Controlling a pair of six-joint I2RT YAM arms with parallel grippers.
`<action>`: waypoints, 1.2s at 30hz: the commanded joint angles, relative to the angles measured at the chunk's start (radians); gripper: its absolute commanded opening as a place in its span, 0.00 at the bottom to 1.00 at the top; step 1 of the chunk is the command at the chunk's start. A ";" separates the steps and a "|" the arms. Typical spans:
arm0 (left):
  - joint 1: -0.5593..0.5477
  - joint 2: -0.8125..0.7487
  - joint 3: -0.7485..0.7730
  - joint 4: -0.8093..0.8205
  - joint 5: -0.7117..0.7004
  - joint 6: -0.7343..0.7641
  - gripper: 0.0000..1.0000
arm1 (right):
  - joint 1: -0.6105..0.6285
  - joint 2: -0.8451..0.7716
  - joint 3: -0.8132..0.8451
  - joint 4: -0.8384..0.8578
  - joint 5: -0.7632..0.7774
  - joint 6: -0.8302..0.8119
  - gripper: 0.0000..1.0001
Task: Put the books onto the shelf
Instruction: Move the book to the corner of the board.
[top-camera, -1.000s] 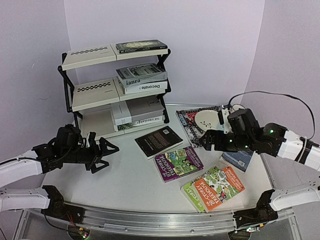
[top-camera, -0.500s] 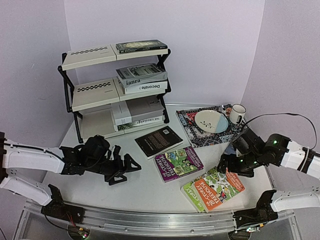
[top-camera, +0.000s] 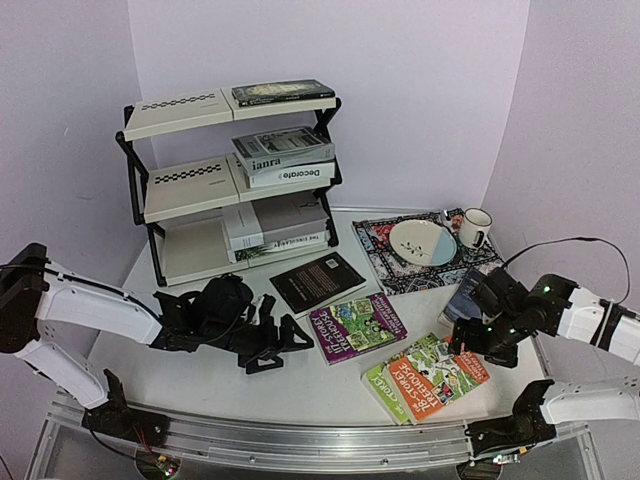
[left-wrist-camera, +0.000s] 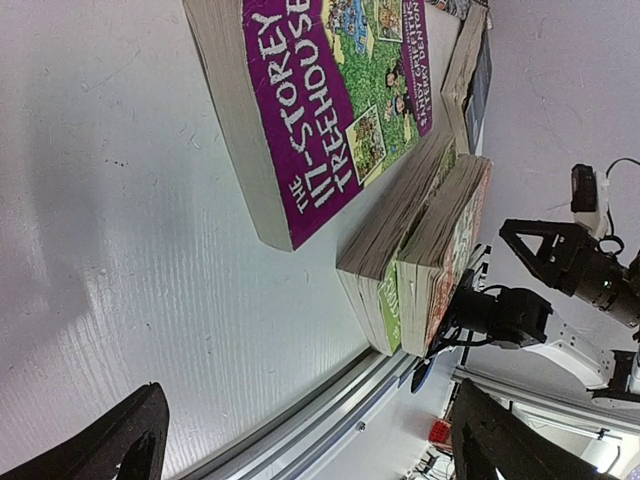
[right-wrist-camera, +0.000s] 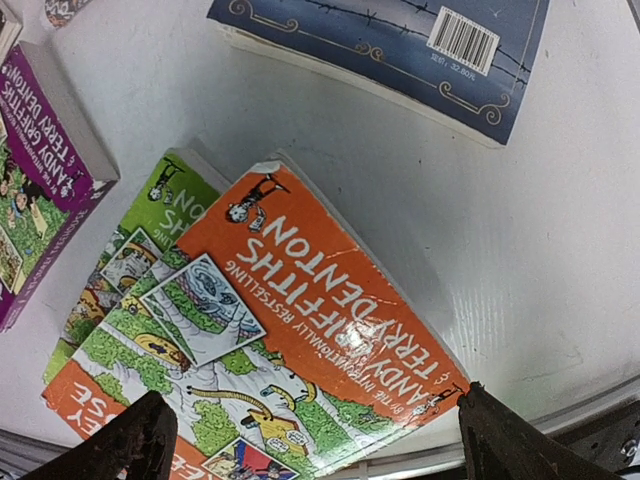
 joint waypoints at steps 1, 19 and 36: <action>-0.006 -0.006 0.042 0.039 0.007 0.015 1.00 | -0.053 0.079 -0.005 0.009 -0.057 -0.070 0.98; -0.016 -0.058 0.001 0.047 0.036 0.027 0.81 | -0.151 0.057 -0.137 0.309 -0.456 -0.007 0.81; -0.151 0.088 0.089 0.112 0.015 -0.007 0.78 | -0.144 0.151 0.042 0.019 -0.054 -0.151 0.98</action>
